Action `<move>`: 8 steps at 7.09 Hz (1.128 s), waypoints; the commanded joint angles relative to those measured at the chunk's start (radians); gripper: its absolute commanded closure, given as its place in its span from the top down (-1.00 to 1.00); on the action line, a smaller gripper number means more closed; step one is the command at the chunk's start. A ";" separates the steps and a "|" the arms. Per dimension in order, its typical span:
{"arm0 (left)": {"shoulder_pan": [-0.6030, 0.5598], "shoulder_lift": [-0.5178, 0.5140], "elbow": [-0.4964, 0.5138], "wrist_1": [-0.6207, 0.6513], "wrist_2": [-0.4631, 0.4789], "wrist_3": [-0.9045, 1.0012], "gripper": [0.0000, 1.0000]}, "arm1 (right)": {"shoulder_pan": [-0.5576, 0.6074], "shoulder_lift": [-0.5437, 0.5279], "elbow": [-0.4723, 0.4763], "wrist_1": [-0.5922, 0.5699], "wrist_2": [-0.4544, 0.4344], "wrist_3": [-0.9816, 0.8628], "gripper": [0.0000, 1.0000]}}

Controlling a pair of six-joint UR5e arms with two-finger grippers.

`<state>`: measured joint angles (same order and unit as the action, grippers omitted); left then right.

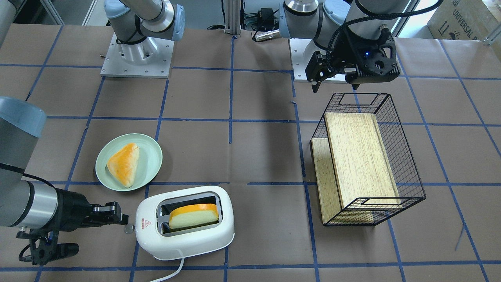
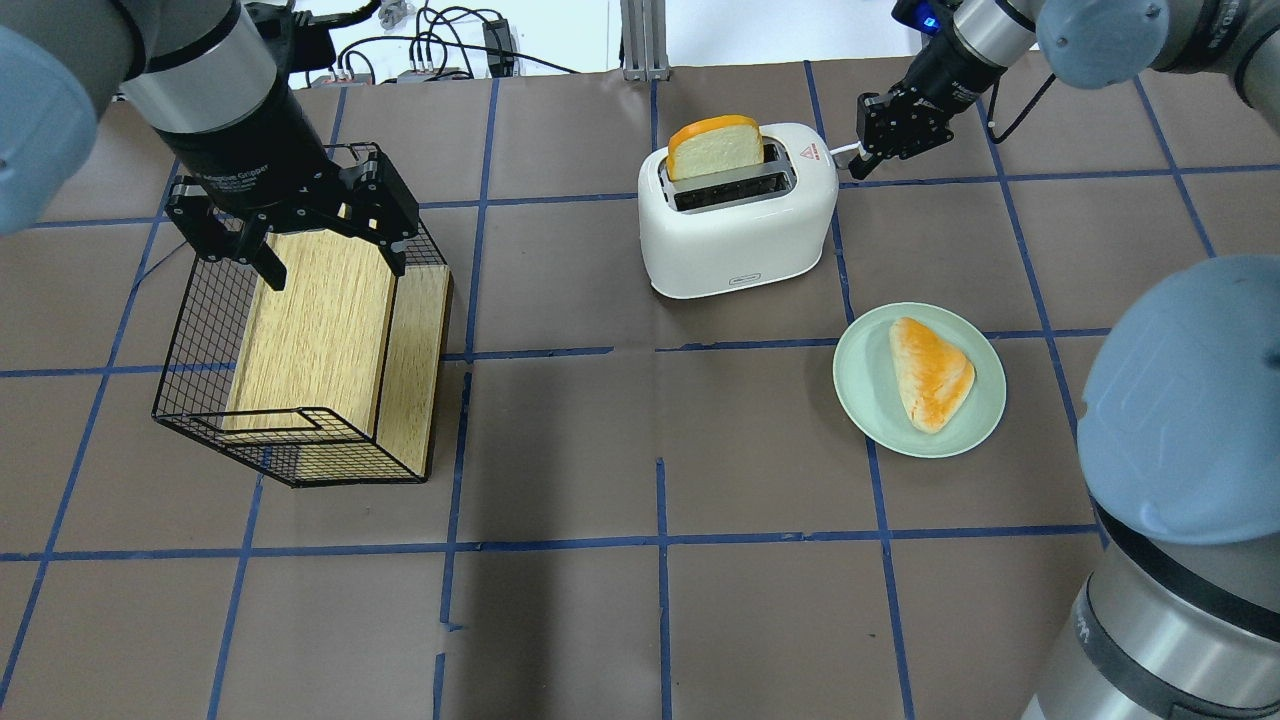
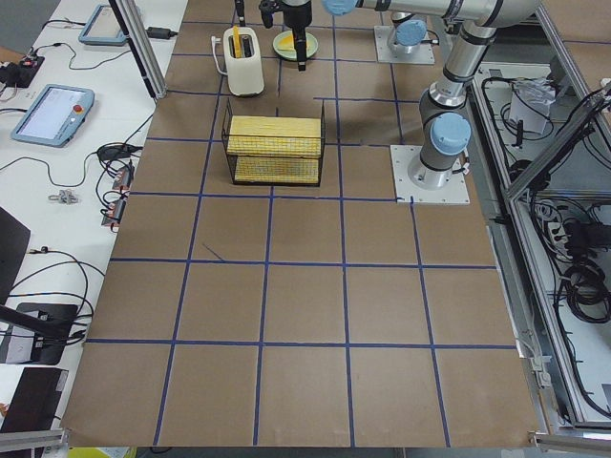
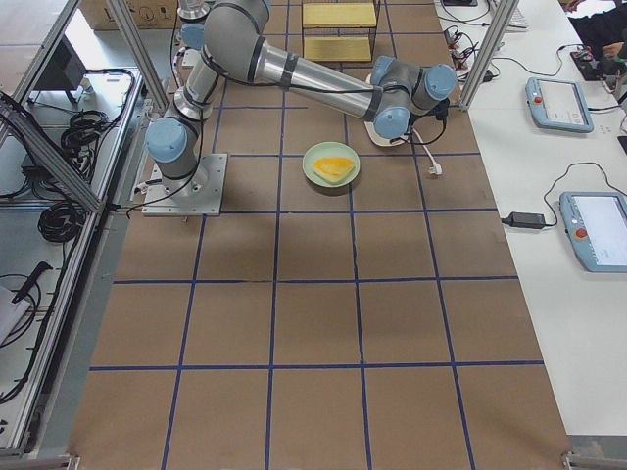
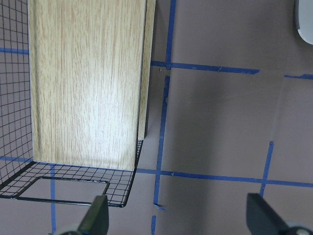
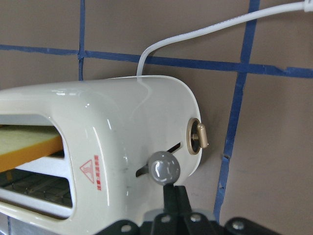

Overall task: Press toaster with right arm
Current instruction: 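Lower the right gripper onto the toaster's side lever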

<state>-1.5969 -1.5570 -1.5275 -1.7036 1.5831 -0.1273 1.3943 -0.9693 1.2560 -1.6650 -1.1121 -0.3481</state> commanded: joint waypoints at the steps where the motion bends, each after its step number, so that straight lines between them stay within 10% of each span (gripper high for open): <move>1: 0.000 0.000 0.000 -0.001 0.000 0.000 1.00 | 0.000 0.021 -0.001 0.004 0.000 0.001 -0.87; 8: 0.000 0.000 0.001 -0.001 0.000 0.000 1.00 | -0.003 -0.005 -0.110 0.184 -0.005 0.003 -0.87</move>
<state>-1.5969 -1.5569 -1.5269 -1.7042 1.5831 -0.1273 1.3900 -0.9585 1.1919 -1.5604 -1.1155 -0.3457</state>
